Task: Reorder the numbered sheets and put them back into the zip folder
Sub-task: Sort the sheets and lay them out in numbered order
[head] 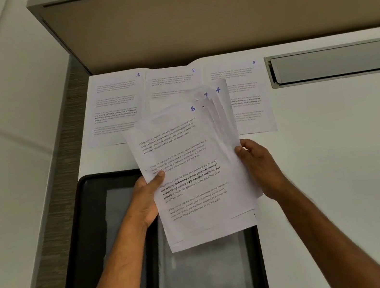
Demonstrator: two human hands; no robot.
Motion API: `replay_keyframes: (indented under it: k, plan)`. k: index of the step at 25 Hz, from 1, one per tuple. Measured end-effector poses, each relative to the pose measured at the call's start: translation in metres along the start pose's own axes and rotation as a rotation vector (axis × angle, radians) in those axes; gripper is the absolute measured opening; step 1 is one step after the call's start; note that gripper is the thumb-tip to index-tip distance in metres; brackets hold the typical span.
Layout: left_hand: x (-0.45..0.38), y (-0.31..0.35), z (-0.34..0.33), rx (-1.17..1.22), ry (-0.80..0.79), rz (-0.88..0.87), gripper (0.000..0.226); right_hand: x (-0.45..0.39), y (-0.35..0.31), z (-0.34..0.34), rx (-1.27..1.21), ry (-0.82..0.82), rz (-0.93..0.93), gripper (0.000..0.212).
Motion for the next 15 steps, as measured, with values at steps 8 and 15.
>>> replay_keyframes:
  k: [8, 15]
  plan:
    - [0.048, -0.032, -0.003, 0.004, -0.036, -0.024, 0.033, 0.053, 0.034, 0.033, -0.005, 0.11, -0.097, 0.028]
    - [0.055, -0.035, -0.011, -0.044, -0.066, -0.051, 0.028, 0.066, 0.029, 0.057, -0.005, 0.284, -0.082, 0.036]
Point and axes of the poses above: each hand's wrist, its own x-axis away from the middle knuckle, its own z-axis out of the back of the hand, y = z × x, the point moved 5 cm from there along -x, towards the middle knuckle, and after that the axes turned 15 degrees about y, right-handed, at the moved point
